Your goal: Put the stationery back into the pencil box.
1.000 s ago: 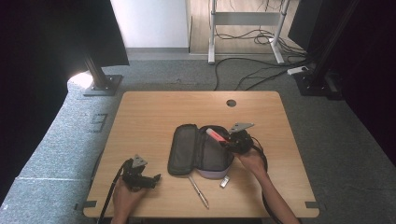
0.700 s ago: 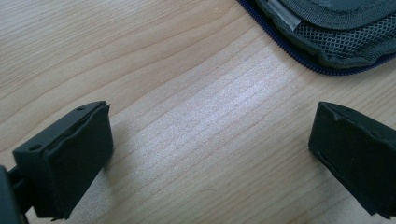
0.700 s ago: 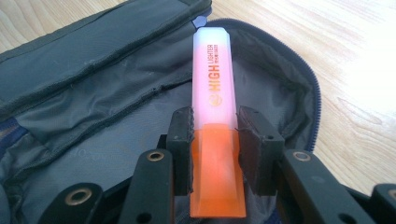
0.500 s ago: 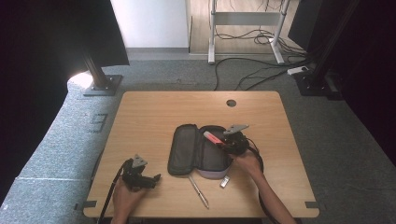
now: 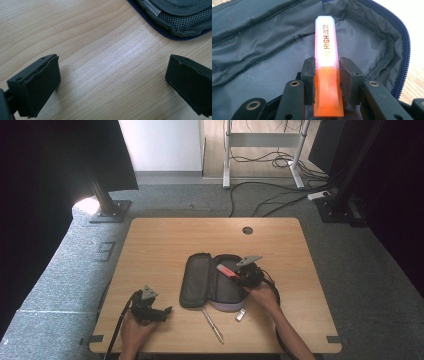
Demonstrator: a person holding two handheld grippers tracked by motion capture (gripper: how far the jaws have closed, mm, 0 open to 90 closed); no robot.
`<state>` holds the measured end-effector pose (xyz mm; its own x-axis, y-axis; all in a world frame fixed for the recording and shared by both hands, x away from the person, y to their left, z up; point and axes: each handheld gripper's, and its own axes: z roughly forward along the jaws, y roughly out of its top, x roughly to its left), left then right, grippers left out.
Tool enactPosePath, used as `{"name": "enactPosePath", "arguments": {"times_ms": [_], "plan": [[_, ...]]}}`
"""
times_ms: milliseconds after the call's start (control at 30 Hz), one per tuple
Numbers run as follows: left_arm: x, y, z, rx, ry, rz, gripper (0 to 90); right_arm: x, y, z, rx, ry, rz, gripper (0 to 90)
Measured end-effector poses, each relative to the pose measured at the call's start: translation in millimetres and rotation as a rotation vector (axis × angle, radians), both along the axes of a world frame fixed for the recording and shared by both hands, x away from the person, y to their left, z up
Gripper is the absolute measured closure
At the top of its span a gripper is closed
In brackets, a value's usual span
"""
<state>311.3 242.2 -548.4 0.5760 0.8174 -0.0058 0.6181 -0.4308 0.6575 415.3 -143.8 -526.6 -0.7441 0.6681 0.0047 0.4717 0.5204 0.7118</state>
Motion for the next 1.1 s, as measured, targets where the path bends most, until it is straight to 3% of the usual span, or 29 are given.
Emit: {"name": "enactPosePath", "arguments": {"times_ms": [100,667,933,1100], "plan": [[0.0,0.0,0.0,0.000,0.000,0.000,0.0,0.1,-0.1,0.3,0.005,0.006,0.001,63.1],[0.0,0.0,0.0,0.000,0.000,0.000,0.0,-4.5,-0.1,17.3,0.008,-0.021,0.022,31.6],[0.0,0.0,0.0,0.000,0.000,0.000,0.0,-8.6,-7.7,22.7,0.016,-0.020,-0.004,18.9],[0.0,0.0,0.0,0.000,0.000,0.000,0.0,-12.5,-14.1,28.2,0.026,-0.036,-0.018,15.5]]}}
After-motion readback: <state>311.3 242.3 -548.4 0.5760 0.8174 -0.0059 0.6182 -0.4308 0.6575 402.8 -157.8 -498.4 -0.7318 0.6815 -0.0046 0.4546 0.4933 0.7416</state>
